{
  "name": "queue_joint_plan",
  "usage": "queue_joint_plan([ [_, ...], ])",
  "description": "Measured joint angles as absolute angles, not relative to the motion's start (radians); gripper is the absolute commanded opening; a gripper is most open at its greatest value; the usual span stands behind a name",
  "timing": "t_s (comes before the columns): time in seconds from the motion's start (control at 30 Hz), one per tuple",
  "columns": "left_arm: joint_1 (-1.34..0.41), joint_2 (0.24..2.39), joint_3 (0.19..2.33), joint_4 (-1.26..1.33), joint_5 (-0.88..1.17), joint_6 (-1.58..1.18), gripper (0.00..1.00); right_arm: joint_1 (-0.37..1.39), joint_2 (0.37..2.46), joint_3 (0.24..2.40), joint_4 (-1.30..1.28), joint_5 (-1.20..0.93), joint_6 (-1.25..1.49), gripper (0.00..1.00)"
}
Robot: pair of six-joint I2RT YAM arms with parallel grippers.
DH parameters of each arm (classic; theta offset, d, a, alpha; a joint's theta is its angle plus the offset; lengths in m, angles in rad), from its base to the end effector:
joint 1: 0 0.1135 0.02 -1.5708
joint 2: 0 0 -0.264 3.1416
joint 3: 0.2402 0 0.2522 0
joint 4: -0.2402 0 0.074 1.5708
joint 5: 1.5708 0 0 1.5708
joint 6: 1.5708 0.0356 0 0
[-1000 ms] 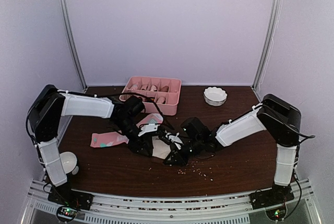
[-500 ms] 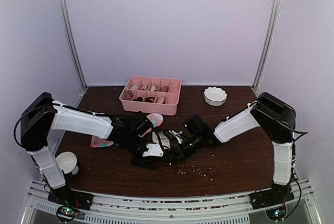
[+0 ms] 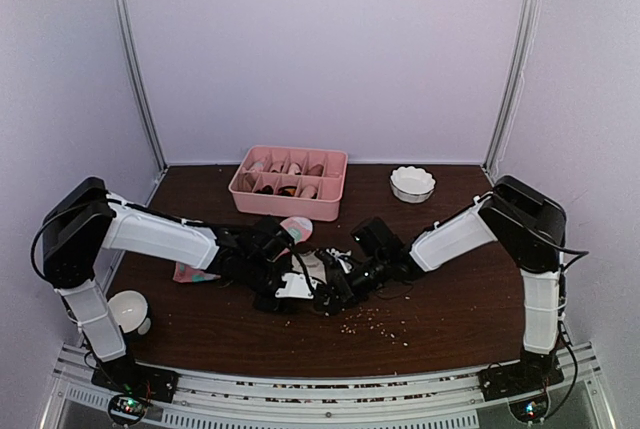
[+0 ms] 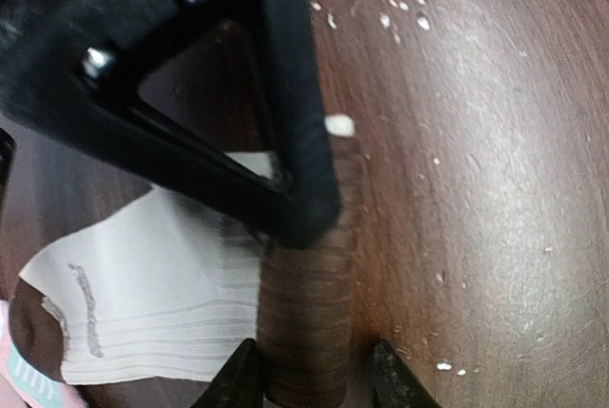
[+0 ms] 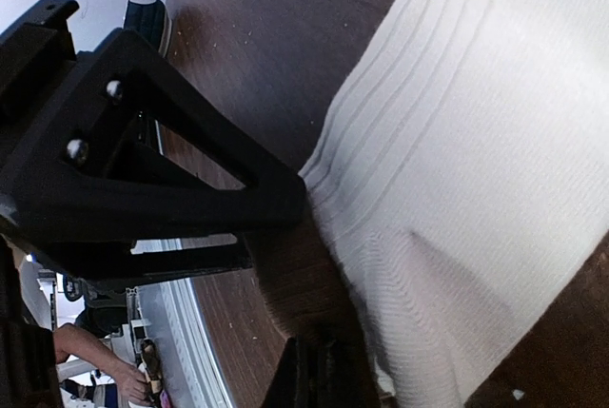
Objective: Roll the socks
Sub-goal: Roll the sock at the center of the board.
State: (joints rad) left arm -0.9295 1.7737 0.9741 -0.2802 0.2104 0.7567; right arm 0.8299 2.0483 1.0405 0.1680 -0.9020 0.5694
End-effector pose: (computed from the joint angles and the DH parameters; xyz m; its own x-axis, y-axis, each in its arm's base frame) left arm 0.1964 -0.2755 0.1423 0.1949 0.8613 -0.4693 0.9748 -0.1171 0.1898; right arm 0.2406 0.3044 0.1013 -0.8605 -0.4454 -0.2474 -0.4122 0.3231 0.8519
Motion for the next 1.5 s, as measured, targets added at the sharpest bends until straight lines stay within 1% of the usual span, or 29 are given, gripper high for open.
queue_joint_plan([
  [0.27, -0.933, 1.773, 0.953, -0.257, 0.203, 0.762, 0.38, 0.82, 2.05, 1.036, 0.169, -0.919, 0.583, 0.0],
  [0.37, -0.934, 1.778, 0.957, -0.255, 0.202, 0.762, 0.34, 0.819, 2.05, 1.034, 0.172, -0.92, 0.587, 0.0],
  [0.43, -0.935, 1.789, 0.97, -0.254, 0.202, 0.762, 0.3, 0.818, 2.05, 1.029, 0.179, -0.921, 0.591, 0.0],
  [0.53, -0.938, 1.806, 0.987, -0.252, 0.202, 0.761, 0.18, 0.817, 2.049, 1.019, 0.199, -0.925, 0.605, 0.0],
  [0.63, -0.94, 1.82, 0.999, -0.255, 0.202, 0.759, 0.02, 0.815, 2.049, 1.01, 0.218, -0.929, 0.62, 0.0],
  [0.67, -0.941, 1.825, 1.006, -0.26, 0.203, 0.756, 0.0, 0.813, 2.049, 1.007, 0.221, -0.931, 0.626, 0.03],
  [0.7, -0.941, 1.832, 1.015, -0.264, 0.204, 0.752, 0.0, 0.813, 2.048, 1.005, 0.223, -0.932, 0.63, 0.08],
  [0.73, -0.941, 1.838, 1.028, -0.272, 0.206, 0.751, 0.0, 0.812, 2.045, 1.002, 0.222, -0.931, 0.632, 0.21],
  [0.77, -0.941, 1.849, 1.045, -0.285, 0.21, 0.747, 0.0, 0.812, 2.038, 0.998, 0.219, -0.925, 0.631, 0.29],
  [0.87, -0.936, 1.875, 1.083, -0.313, 0.24, 0.731, 0.0, 0.813, 1.993, 0.979, 0.207, -0.887, 0.611, 0.4],
  [0.97, -0.917, 1.9, 1.117, -0.345, 0.31, 0.708, 0.0, 0.811, 1.916, 0.922, 0.176, -0.765, 0.561, 0.5],
  [1.0, -0.907, 1.908, 1.126, -0.355, 0.34, 0.7, 0.0, 0.811, 1.888, 0.897, 0.171, -0.73, 0.543, 0.56],
  [1.03, -0.896, 1.916, 1.135, -0.367, 0.37, 0.692, 0.0, 0.811, 1.851, 0.87, 0.165, -0.681, 0.521, 0.84],
  [1.07, -0.882, 1.925, 1.144, -0.379, 0.405, 0.683, 0.0, 0.811, 1.821, 0.849, 0.157, -0.638, 0.508, 1.0],
  [1.2, -0.835, 1.962, 1.18, -0.432, 0.516, 0.659, 0.0, 0.811, 1.679, 0.757, 0.141, -0.45, 0.429, 1.0],
  [1.37, -0.795, 2.009, 1.23, -0.52, 0.635, 0.633, 0.0, 0.812, 1.449, 0.618, 0.173, -0.147, 0.383, 1.0],
  [1.43, -0.783, 2.03, 1.251, -0.552, 0.672, 0.625, 0.0, 0.804, 1.398, 0.596, 0.189, -0.053, 0.397, 1.0],
  [1.5, -0.77, 2.054, 1.272, -0.583, 0.708, 0.619, 0.0, 0.785, 1.386, 0.588, 0.224, -0.017, 0.394, 0.99],
])
